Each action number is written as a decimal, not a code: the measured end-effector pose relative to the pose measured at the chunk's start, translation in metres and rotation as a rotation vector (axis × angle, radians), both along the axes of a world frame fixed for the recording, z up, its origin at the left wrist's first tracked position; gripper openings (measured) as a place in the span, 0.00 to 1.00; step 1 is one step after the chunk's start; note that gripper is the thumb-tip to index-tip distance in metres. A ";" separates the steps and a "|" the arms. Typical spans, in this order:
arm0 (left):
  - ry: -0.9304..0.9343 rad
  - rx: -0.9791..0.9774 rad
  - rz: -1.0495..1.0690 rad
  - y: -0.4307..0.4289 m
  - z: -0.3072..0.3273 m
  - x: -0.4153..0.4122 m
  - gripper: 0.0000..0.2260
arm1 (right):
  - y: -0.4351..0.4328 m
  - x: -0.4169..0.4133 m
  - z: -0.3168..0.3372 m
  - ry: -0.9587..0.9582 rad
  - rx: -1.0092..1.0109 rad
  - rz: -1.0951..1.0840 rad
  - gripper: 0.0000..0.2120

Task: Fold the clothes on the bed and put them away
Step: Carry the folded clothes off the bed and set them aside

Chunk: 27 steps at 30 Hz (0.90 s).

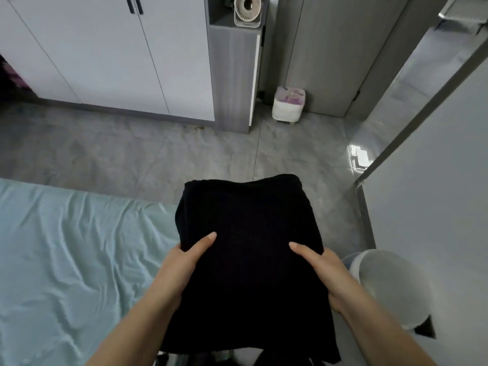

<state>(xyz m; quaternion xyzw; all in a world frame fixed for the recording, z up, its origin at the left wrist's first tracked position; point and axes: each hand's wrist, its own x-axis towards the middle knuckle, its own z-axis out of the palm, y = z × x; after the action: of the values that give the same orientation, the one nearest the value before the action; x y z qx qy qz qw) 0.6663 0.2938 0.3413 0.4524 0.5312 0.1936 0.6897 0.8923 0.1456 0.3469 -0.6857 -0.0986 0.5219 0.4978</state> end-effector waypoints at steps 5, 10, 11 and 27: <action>0.019 -0.002 0.036 0.079 -0.004 0.079 0.17 | 0.085 0.083 -0.006 0.011 -0.009 0.014 0.19; 0.013 -0.029 0.165 0.142 -0.010 0.153 0.18 | 0.181 0.172 -0.009 -0.040 0.006 0.147 0.20; 0.009 -0.032 0.199 0.153 -0.010 0.165 0.18 | 0.202 0.189 -0.008 -0.044 0.003 0.183 0.19; 0.013 -0.088 0.758 0.375 -0.016 0.201 0.17 | 0.560 0.240 -0.008 -0.097 -0.004 0.743 0.13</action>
<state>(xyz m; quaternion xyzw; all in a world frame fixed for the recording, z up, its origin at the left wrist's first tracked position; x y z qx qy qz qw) 0.8677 0.6688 0.3256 0.1948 0.6730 0.4090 0.5846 1.1328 0.7051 0.3389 -0.6281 -0.3630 0.6340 0.2679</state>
